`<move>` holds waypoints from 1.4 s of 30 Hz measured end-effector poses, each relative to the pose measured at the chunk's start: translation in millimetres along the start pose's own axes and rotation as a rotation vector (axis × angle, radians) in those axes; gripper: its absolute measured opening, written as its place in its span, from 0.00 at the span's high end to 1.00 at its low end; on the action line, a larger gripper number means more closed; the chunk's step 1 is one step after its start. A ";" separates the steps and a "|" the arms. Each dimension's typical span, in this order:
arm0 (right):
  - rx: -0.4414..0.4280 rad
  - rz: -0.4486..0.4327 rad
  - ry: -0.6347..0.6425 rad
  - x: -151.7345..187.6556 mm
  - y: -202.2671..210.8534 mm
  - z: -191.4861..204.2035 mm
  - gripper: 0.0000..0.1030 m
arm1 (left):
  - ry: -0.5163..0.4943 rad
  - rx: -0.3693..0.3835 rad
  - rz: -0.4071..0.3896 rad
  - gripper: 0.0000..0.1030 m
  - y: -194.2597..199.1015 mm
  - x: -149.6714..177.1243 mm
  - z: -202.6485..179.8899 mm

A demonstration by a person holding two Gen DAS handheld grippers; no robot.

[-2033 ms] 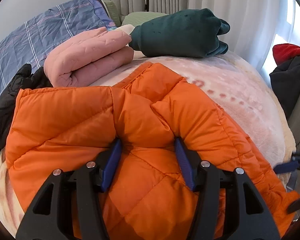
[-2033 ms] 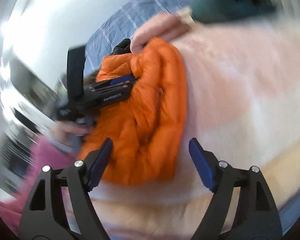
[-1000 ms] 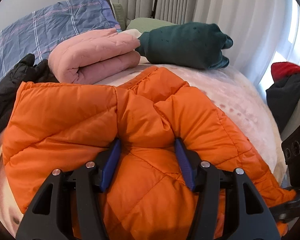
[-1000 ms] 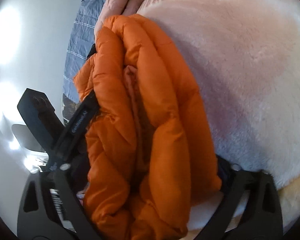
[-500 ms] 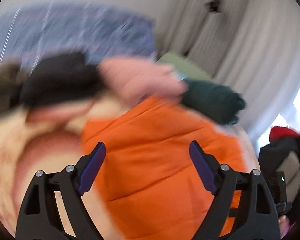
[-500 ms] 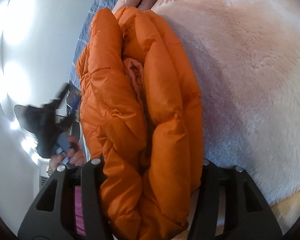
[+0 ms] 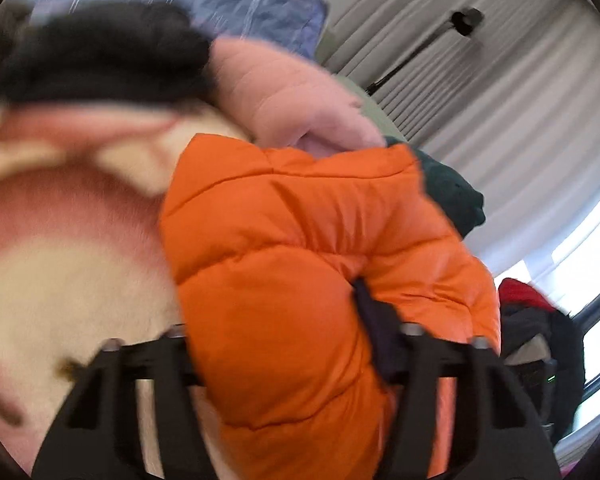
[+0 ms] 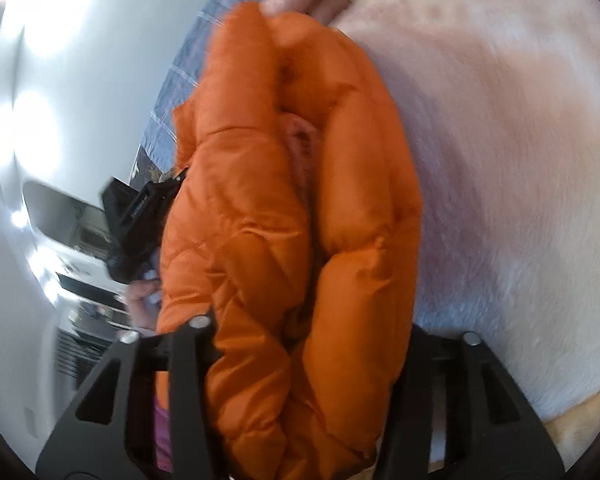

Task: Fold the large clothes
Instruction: 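Lift the folded jacket with both tools and place it onto the dark green sweater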

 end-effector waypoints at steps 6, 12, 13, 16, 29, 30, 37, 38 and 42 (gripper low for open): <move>0.058 -0.197 0.301 -15.0 41.6 58.6 0.69 | -0.256 -0.054 -0.181 0.59 49.9 -59.0 -94.0; 0.024 -0.392 0.409 -99.6 83.3 112.2 0.68 | -0.373 -0.092 -0.305 0.55 60.6 -162.0 -162.5; 0.016 -0.415 0.394 -128.0 84.0 119.5 0.68 | -0.377 -0.112 -0.313 0.54 57.1 -182.4 -170.1; 0.007 -0.465 0.345 -188.7 82.9 124.9 0.68 | -0.381 -0.195 -0.327 0.43 35.9 -239.8 -189.7; 0.394 -0.523 0.083 -353.1 -75.5 47.6 0.60 | -0.507 -0.565 -0.098 0.04 -154.0 -257.4 -130.9; 0.395 -0.514 0.111 -351.5 -76.9 50.8 0.59 | -0.516 -0.571 -0.065 0.04 -162.5 -245.2 -117.8; 0.296 -0.404 0.142 -321.4 -37.7 59.7 0.51 | -0.227 -0.460 -0.064 0.04 -153.2 -215.9 -60.4; 0.286 -0.402 0.149 -315.1 -30.3 65.2 0.50 | -0.210 -0.460 -0.073 0.04 -148.0 -213.4 -61.5; 0.257 -0.426 0.196 -280.0 6.3 76.8 0.16 | -0.238 -0.453 -0.108 0.04 -126.4 -197.0 -80.1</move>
Point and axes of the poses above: each gripper's, at about its wrist camera, not at the fingertips, and y roughly against the way its jaws point, z to its left, x to its underside, the point moved 2 cm from there along -y, roughly the way its jaws point, and after that the axes turned 6 degrees about -y, right-handed, at the moved point
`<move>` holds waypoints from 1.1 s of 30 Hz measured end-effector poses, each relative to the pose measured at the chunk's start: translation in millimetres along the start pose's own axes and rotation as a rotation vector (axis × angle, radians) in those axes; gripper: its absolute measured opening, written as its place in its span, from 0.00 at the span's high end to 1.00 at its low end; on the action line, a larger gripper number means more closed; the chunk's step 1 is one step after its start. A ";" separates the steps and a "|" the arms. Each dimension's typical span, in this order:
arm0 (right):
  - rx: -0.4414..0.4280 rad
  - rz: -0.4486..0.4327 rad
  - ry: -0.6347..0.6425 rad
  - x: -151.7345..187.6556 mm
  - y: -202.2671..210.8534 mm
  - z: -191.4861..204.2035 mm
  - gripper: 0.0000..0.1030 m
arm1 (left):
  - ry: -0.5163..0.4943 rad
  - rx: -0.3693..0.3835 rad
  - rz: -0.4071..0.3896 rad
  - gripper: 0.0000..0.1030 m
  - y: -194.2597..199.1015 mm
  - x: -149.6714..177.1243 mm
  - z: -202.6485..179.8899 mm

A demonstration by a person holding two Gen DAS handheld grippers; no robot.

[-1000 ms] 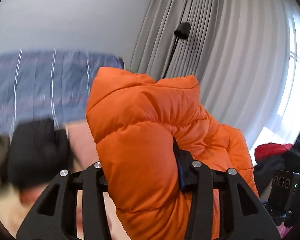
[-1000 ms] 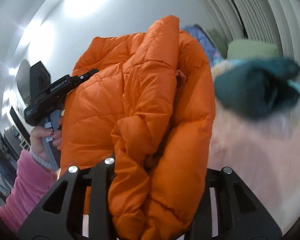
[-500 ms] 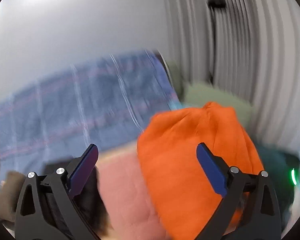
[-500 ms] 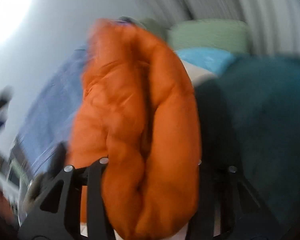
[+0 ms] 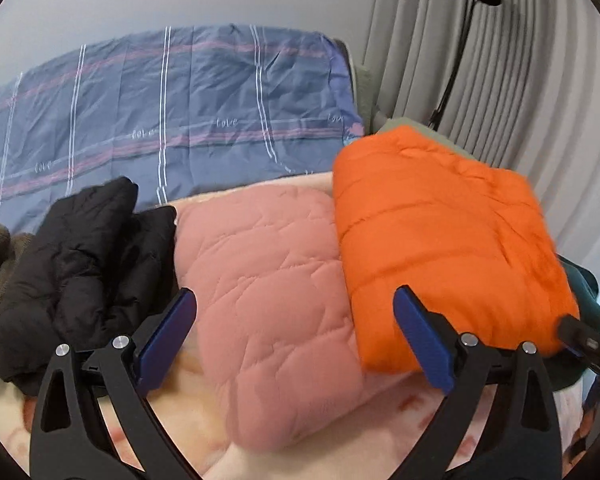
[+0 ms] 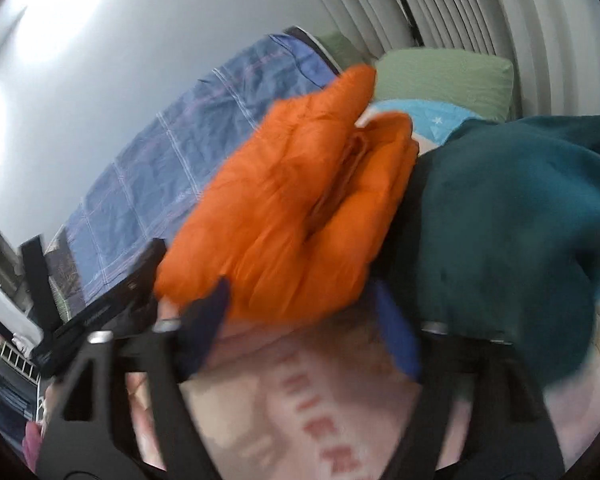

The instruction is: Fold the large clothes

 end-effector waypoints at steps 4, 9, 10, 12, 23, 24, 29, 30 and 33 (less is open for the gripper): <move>0.040 -0.073 0.071 18.8 42.7 12.9 0.13 | 0.037 0.052 -0.010 0.04 33.2 15.7 -7.3; 0.050 -0.131 0.214 55.5 93.6 26.6 0.13 | -0.035 0.110 -0.069 0.04 96.4 52.7 -26.1; 0.053 -0.146 0.238 64.2 106.2 28.9 0.13 | -0.053 0.109 -0.084 0.04 108.1 59.7 -28.8; 0.051 -0.160 0.258 78.1 124.6 29.9 0.13 | -0.086 0.101 -0.119 0.03 137.7 77.1 -34.3; 0.072 -0.189 0.445 179.7 189.7 71.5 0.08 | -0.124 -0.042 -0.211 0.01 270.3 166.6 -40.8; 0.098 -0.214 0.488 189.4 196.1 80.6 0.06 | -0.118 -0.060 -0.210 0.01 278.0 171.8 -40.4; 0.134 -0.292 0.549 210.1 225.9 100.6 0.03 | -0.143 -0.115 -0.235 0.01 317.6 194.2 -51.4; 0.133 -0.294 0.543 212.2 231.3 101.7 0.02 | -0.146 -0.117 -0.242 0.01 323.4 196.9 -54.0; 0.134 -0.284 0.512 214.5 244.2 99.2 0.02 | -0.149 -0.118 -0.259 0.01 339.6 204.8 -62.3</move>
Point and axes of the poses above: each gripper's, at about its wrist camera, not at the fingertips, and y roughly against the way its jaws point, z to its left, x to its underside, the point moved 2 cm from there along -y, roughly the way its jaws point, and after that the axes turned 6 degrees about -y, right-handed, at the moved point
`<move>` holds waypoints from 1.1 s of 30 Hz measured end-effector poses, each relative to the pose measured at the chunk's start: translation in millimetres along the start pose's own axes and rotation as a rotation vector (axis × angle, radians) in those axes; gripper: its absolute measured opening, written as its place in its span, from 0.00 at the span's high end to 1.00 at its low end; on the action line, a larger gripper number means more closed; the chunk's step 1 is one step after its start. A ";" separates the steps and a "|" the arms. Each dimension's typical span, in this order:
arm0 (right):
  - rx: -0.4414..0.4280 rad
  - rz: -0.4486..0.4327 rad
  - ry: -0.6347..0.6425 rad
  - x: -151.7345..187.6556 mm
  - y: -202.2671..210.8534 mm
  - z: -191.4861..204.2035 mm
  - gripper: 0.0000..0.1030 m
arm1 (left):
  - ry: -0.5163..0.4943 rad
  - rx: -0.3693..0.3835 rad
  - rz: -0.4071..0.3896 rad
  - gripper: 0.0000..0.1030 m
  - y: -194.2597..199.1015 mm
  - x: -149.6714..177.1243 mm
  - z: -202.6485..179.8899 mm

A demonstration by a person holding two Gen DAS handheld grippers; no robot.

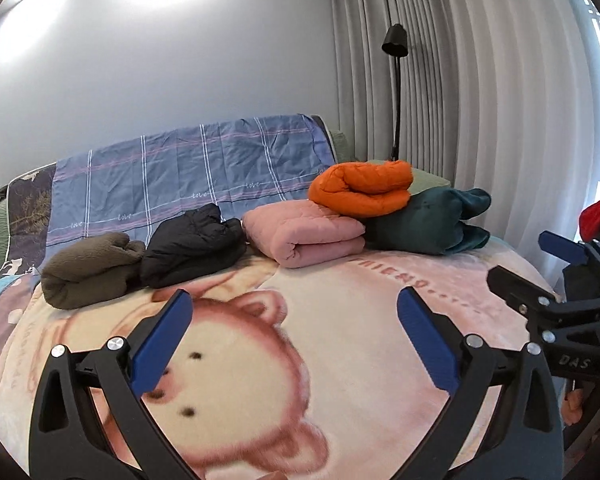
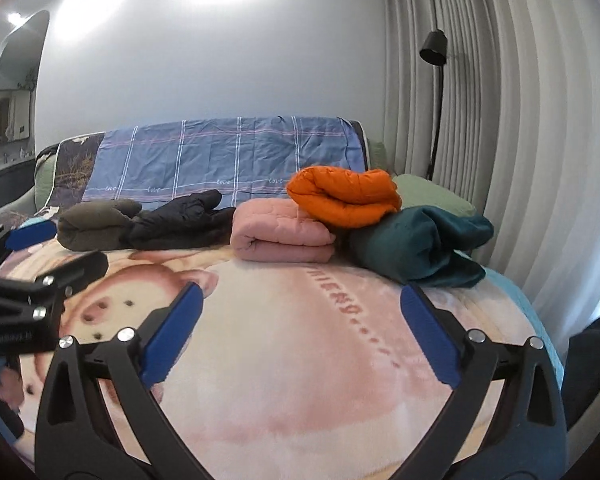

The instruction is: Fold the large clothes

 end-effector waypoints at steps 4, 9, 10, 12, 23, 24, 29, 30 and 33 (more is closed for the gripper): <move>0.026 0.006 -0.029 3.4 18.0 -5.3 0.02 | -0.006 0.003 -0.016 0.01 15.7 3.3 -8.1; 0.061 0.006 -0.035 6.0 31.1 -5.8 0.02 | -0.006 0.043 -0.040 0.01 30.7 9.3 -15.2; 0.065 0.009 -0.038 6.7 32.7 -5.4 0.02 | -0.007 0.046 -0.043 0.01 32.4 10.3 -16.0; 0.073 0.014 -0.048 7.2 34.6 -6.4 0.02 | -0.014 0.049 -0.049 0.01 36.8 13.2 -17.2; 0.090 0.027 -0.074 9.4 34.5 -6.2 0.02 | -0.052 0.023 -0.081 0.01 46.3 19.1 -18.4; 0.091 0.028 -0.074 10.2 34.6 -6.1 0.02 | -0.050 0.028 -0.081 0.01 46.3 19.2 -18.4; 0.097 0.041 -0.075 11.6 32.5 -6.3 0.02 | -0.055 0.037 -0.069 0.01 44.9 19.5 -21.2; 0.099 0.043 -0.076 11.9 32.2 -6.5 0.02 | -0.056 0.038 -0.066 0.01 44.3 19.6 -22.1; 0.105 0.045 -0.082 13.0 31.5 -7.3 0.02 | -0.063 0.033 -0.044 0.01 41.1 20.1 -24.7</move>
Point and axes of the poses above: each gripper's, at about its wrist camera, not at the fingertips, and y roughly against the way its jaws point, z to its left, x to its underside, the point moved 2 cm from there along -y, roughly the way its jaws point, and after that the axes turned 6 degrees about -y, right-handed, at the moved point
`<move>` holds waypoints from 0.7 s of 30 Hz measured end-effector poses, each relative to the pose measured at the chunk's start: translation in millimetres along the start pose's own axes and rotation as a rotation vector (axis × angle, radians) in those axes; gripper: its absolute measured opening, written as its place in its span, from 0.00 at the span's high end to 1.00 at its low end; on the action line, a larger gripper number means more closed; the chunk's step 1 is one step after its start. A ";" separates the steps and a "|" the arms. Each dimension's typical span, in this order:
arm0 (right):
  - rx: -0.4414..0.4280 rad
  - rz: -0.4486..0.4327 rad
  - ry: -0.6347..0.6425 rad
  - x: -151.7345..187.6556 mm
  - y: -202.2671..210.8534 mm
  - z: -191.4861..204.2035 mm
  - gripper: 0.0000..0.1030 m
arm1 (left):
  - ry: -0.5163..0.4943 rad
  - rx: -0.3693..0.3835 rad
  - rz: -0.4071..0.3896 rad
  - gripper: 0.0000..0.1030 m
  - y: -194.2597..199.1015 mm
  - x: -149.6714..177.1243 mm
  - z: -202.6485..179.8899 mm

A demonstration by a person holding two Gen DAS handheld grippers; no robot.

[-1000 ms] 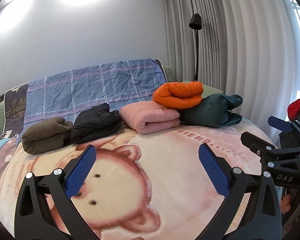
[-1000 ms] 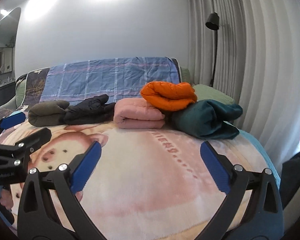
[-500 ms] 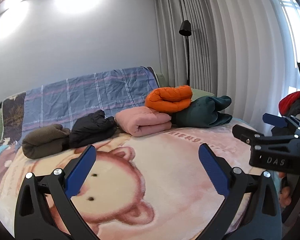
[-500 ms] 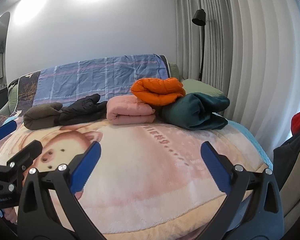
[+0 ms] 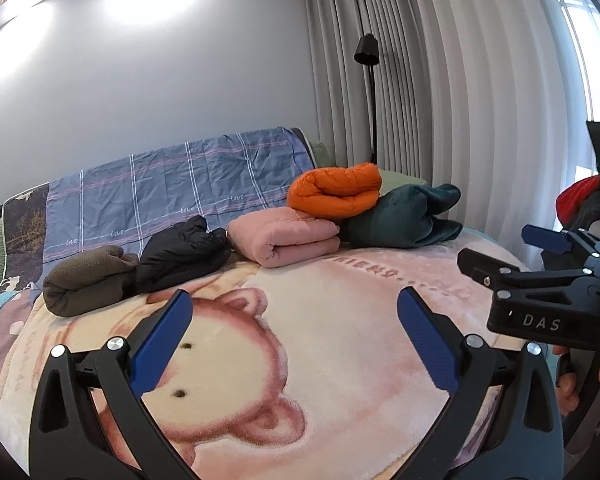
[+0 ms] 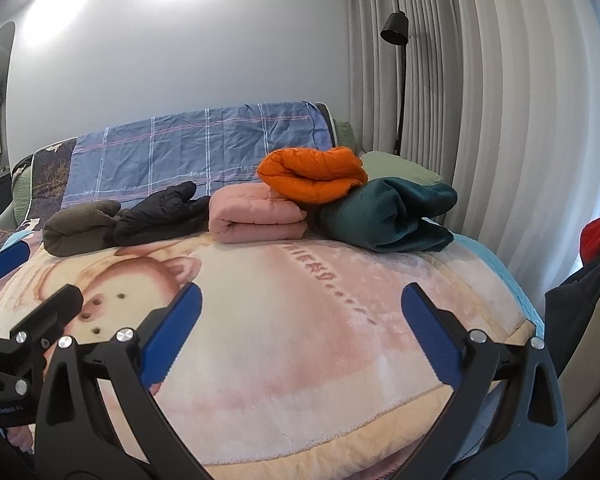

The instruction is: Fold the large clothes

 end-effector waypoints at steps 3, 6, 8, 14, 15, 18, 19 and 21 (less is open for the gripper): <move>0.002 0.009 0.000 1.3 -2.6 0.2 0.02 | -0.003 -0.002 0.013 0.01 -1.4 0.8 -0.3; 0.004 0.018 0.005 3.0 -5.2 1.4 0.02 | 0.004 0.002 0.020 0.01 -2.4 1.6 0.8; 0.003 0.019 0.008 3.5 -6.5 1.2 0.02 | 0.005 -0.001 0.027 0.01 -4.0 1.9 1.2; 0.021 0.023 0.019 5.0 -10.7 2.1 0.02 | -0.002 0.004 0.047 0.01 -9.6 4.4 0.2; 0.022 0.025 0.018 5.3 -11.4 2.1 0.02 | -0.004 0.004 0.049 0.01 -10.5 4.8 -0.5; 0.024 0.032 0.015 6.7 -13.6 1.7 0.02 | -0.006 0.002 0.056 0.01 -13.0 5.7 -1.8; 0.025 0.032 0.016 6.9 -14.1 1.5 0.02 | -0.006 0.003 0.058 0.01 -13.8 6.0 -1.9; 0.029 0.032 0.020 7.5 -15.4 1.4 0.02 | -0.005 0.002 0.063 0.01 -15.9 6.8 -2.2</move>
Point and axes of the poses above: each gripper's, at about its wrist camera, not at the fingertips, and y roughly against the way its jaws point, z to its left, x to its underside, the point moved 2 cm from there along -y, roughly the way its jaws point, and after that the axes turned 6 degrees about -y, right-handed, at the moved point
